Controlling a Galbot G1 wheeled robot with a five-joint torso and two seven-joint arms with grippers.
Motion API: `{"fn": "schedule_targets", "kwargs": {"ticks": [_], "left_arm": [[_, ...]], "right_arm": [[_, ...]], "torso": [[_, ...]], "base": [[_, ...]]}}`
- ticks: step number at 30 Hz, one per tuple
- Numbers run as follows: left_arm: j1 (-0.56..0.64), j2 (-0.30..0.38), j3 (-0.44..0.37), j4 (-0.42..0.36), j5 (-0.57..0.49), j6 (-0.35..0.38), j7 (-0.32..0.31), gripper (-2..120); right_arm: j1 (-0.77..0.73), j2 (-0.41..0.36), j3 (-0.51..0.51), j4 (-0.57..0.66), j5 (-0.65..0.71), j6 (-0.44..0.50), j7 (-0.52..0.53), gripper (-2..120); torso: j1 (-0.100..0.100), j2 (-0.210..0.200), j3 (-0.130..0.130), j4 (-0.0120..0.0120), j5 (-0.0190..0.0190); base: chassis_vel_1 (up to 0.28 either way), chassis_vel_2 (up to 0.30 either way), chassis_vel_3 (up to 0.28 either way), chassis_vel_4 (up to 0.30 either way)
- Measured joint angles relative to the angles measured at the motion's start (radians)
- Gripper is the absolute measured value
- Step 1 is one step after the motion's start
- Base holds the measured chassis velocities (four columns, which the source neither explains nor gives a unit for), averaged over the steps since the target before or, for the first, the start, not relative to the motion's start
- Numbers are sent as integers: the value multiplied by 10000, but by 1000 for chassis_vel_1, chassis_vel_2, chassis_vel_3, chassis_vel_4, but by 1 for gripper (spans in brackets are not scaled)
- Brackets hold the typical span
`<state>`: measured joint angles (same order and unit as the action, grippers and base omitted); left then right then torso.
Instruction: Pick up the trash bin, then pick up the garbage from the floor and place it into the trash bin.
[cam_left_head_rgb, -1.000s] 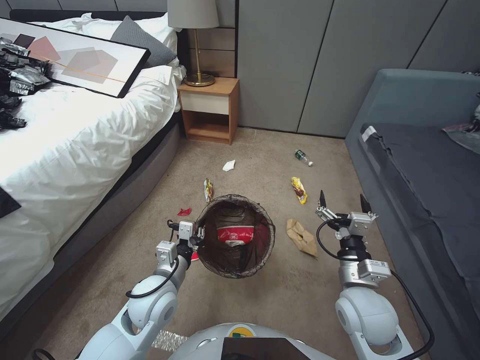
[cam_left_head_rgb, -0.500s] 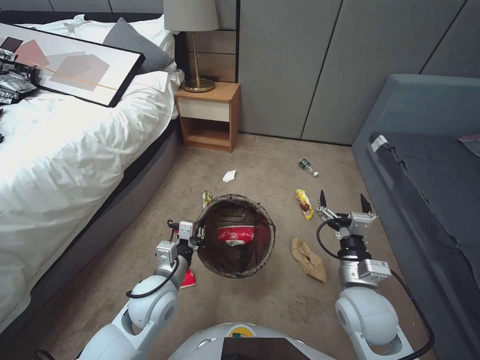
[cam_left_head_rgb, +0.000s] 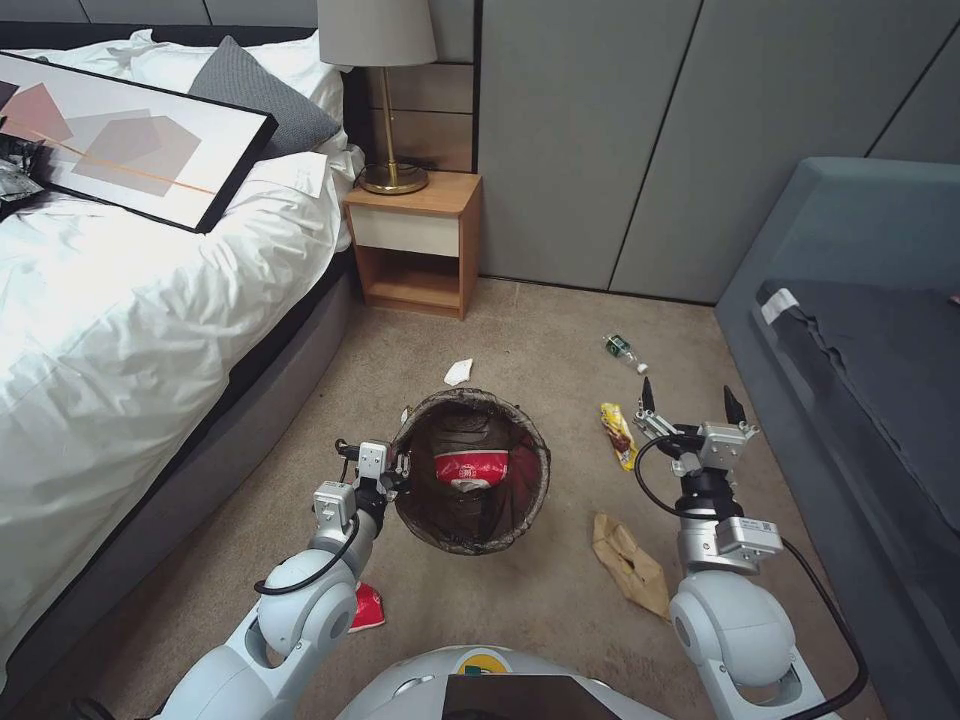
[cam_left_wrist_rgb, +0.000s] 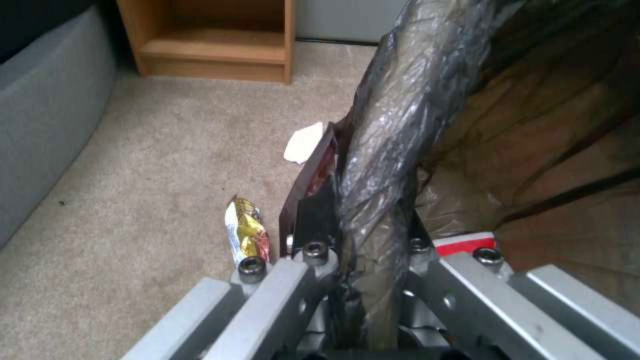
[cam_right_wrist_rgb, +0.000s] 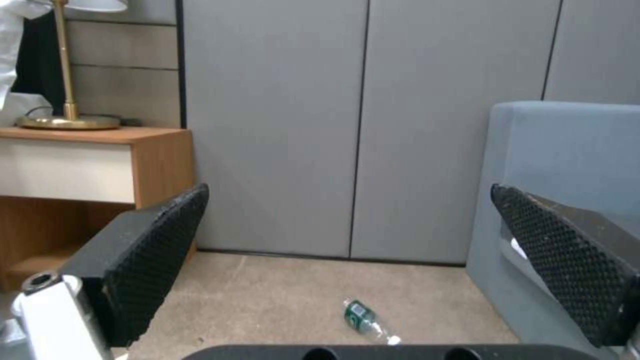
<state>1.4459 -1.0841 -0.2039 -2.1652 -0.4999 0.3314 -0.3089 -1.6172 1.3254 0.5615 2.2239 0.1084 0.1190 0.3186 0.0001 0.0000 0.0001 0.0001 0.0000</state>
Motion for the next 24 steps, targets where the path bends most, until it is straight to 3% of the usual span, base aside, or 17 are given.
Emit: {"fn": "schedule_targets", "kwargs": {"ticks": [18, 24], "left_arm": [[28, 49, -9, -66, -25, 0, -6, 3], [53, 67, -68, -58, -21, -17, 13, 3]], "right_arm": [[-182, -125, 73, 136, 84, -276, 100, 100], [-533, -1274, 376, 74, 778, -606, 198, 100]], "torso": [[-1, 0, -2, -1, 0], [-1, 1, -2, -2, 2]], "base": [[0, 0, 0, 0], [0, 0, 0, 0]]}}
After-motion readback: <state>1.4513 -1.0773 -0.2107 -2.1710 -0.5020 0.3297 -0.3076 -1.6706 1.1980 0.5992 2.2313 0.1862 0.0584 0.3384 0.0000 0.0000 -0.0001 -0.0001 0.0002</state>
